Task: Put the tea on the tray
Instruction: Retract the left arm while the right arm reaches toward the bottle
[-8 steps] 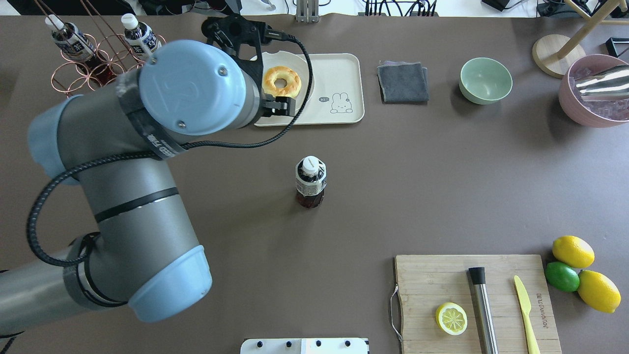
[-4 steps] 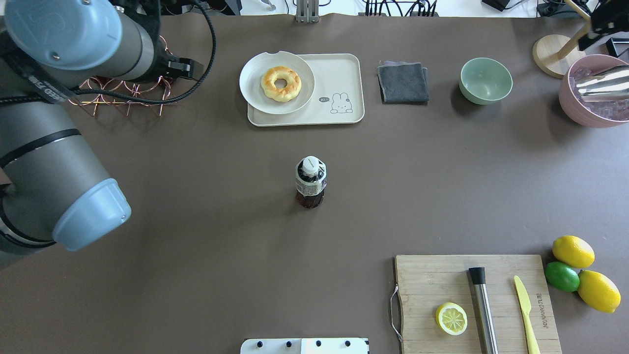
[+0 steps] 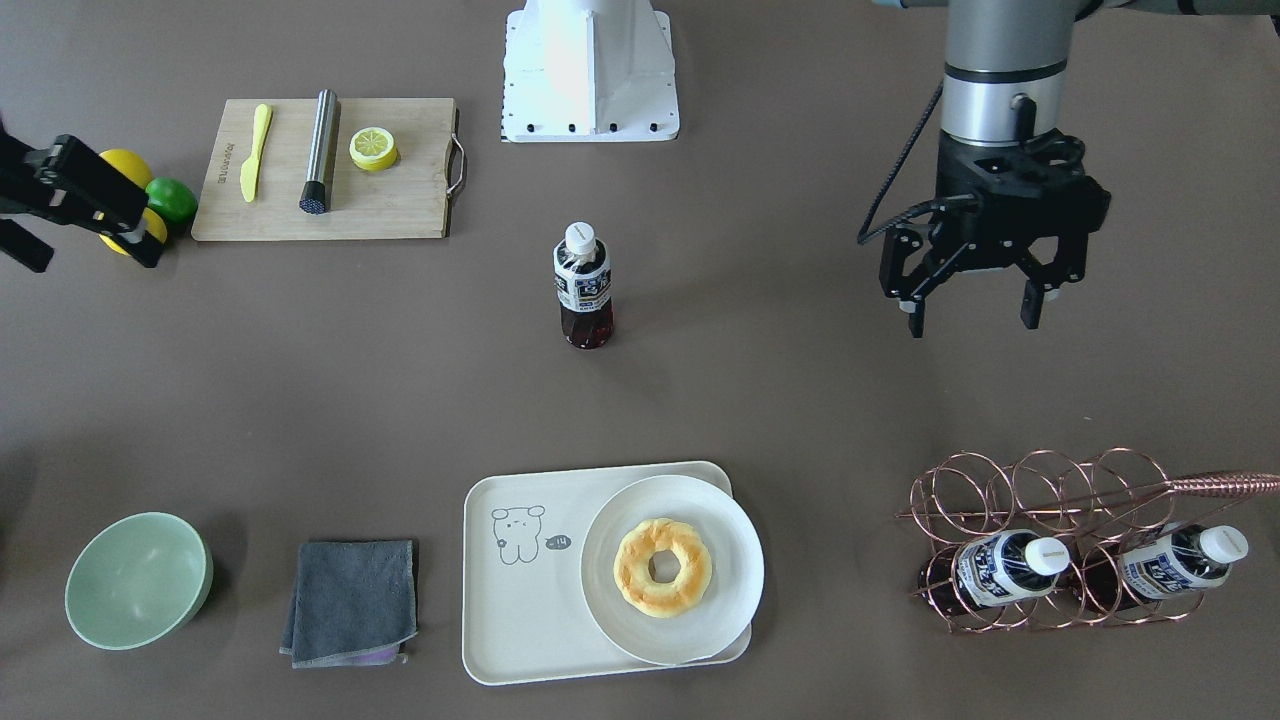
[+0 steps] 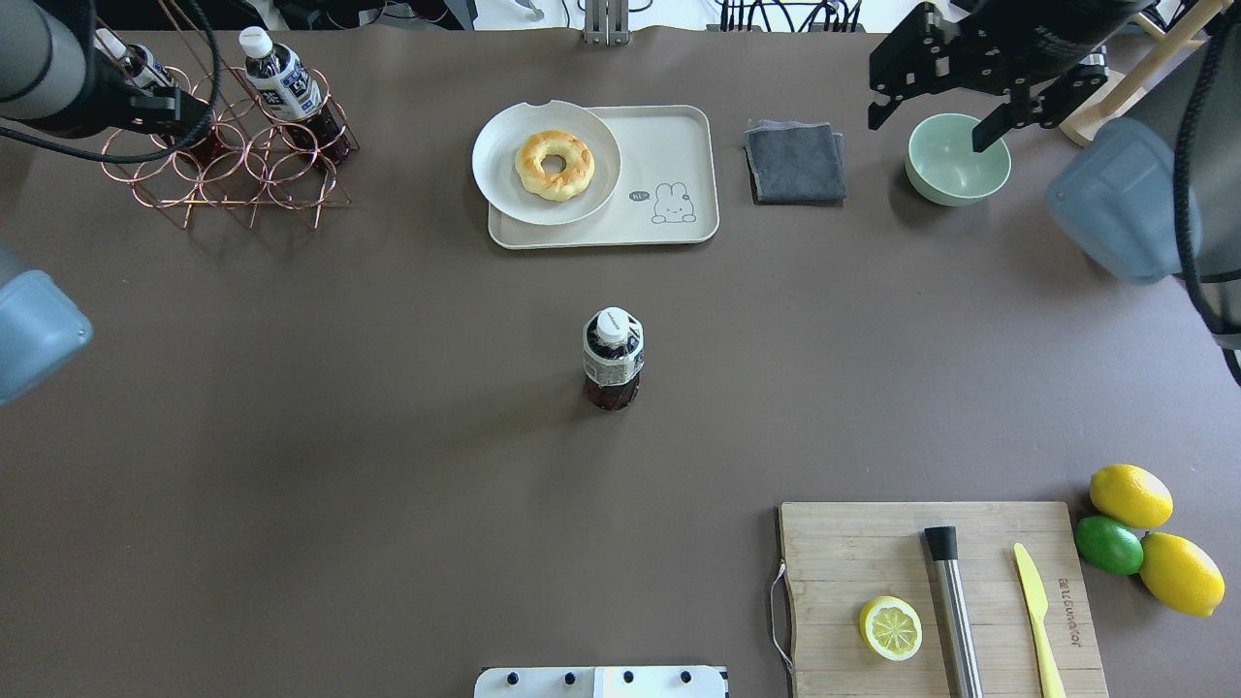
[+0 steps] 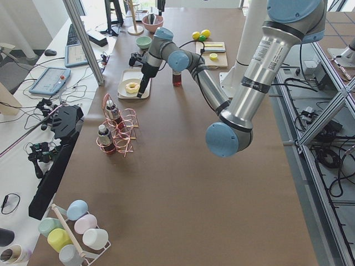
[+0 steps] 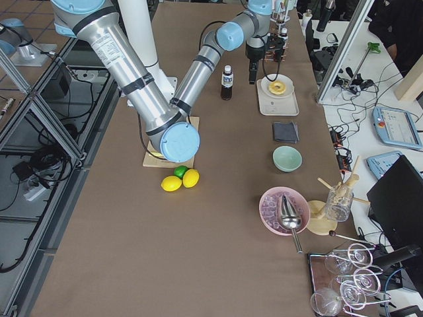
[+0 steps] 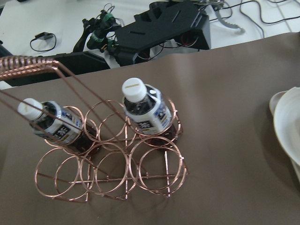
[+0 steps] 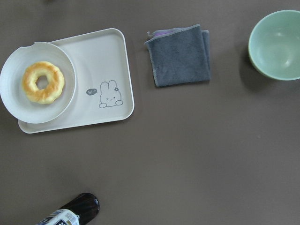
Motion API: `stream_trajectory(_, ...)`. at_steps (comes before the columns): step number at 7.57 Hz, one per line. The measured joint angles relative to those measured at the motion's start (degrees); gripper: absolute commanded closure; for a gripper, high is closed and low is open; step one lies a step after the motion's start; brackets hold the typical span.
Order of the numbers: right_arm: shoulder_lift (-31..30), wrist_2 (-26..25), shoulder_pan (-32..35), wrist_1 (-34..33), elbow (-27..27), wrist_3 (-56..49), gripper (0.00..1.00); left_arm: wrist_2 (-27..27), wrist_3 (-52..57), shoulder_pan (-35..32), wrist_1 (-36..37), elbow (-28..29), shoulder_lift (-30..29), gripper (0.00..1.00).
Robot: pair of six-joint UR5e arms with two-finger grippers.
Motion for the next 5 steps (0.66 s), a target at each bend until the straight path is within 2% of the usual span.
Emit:
stream_trajectory(2,4.43,-3.78,-5.88,0.0,-0.3,6.41,0.0,-4.68,4.92,-7.26,-0.5,0.91,5.48,0.02)
stream_trajectory(5,6.92,-7.3,-10.94,0.04,-0.15,11.74,0.0,-26.1,22.99,-22.6,-0.62,9.9,9.45,0.02)
